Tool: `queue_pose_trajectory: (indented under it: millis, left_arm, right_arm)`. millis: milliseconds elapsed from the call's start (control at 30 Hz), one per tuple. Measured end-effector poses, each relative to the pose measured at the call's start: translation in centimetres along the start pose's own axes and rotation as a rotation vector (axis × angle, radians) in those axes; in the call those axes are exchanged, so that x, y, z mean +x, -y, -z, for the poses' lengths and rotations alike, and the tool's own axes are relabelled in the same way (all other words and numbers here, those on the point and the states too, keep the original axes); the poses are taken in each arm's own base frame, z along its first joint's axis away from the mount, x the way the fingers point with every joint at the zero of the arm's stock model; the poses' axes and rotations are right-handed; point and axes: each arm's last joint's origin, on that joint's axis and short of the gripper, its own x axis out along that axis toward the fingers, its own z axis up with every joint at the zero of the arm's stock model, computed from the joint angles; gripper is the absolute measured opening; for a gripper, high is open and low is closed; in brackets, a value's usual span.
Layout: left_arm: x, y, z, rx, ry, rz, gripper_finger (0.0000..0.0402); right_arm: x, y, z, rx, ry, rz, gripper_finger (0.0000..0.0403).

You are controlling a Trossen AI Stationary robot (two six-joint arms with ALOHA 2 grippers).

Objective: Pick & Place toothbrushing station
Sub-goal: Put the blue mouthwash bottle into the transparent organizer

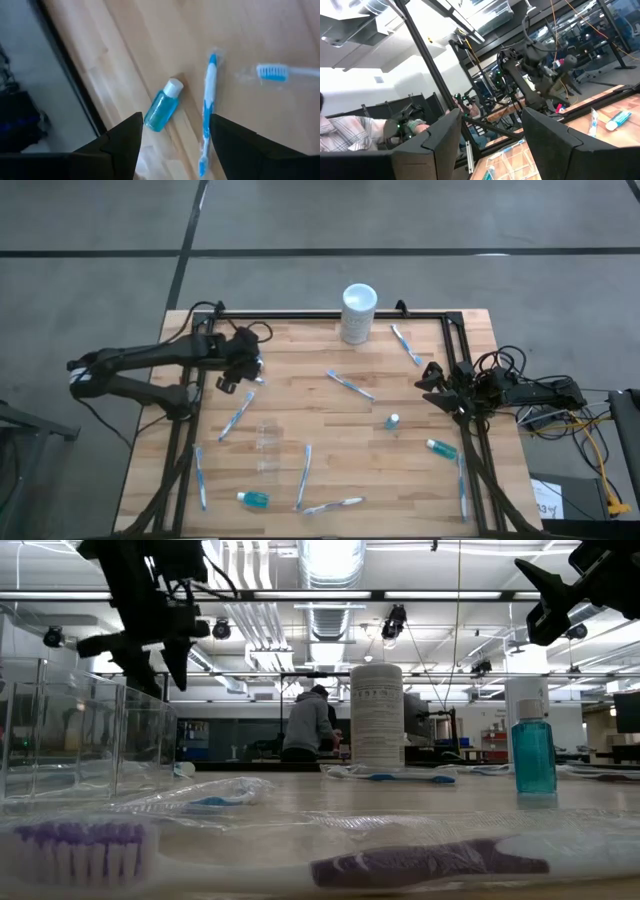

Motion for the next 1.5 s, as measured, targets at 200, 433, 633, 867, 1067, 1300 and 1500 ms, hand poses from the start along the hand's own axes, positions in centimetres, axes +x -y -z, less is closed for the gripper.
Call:
queue_pose_trajectory:
  millis: [200, 433, 633, 867, 1067, 1300, 1500]
  left_arm:
    - [2.3, -0.3, -0.9, 0.096, -0.108, 0.031, 0.0234]
    - [4.9, -1.0, -2.3, 0.139, -0.102, 0.031, 0.0234]
    - [7.0, -1.2, -2.3, 0.136, -0.168, 0.067, 0.0234]
    - [8.8, -1.4, -1.9, 0.181, -0.246, 0.102, 0.0234]
    - [10.1, -1.5, -2.0, 0.177, -0.255, 0.124, 0.0234]
    - [11.3, -1.7, -2.3, 0.204, -0.235, 0.128, 0.0234]
    - [12.1, -1.6, -2.2, 0.198, -0.233, 0.164, 0.0234]
  right_arm:
    - [0.0, 0.0, 0.0, 0.000, 0.000, 0.000, 0.0206]
    - [0.0, 0.0, 0.0, 0.000, 0.000, 0.000, 0.0206]
    - [0.0, 0.0, 0.0, 0.000, 0.000, 0.000, 0.0206]
    - [0.0, 0.0, 0.0, 0.000, 0.000, 0.000, 0.0206]
    - [0.0, 0.0, 0.0, 0.000, 0.000, 0.000, 0.0206]
    - [0.0, 0.0, 0.0, 0.000, 0.000, 0.000, 0.0206]
    - [0.0, 0.0, 0.0, 0.000, 0.000, 0.000, 0.0206]
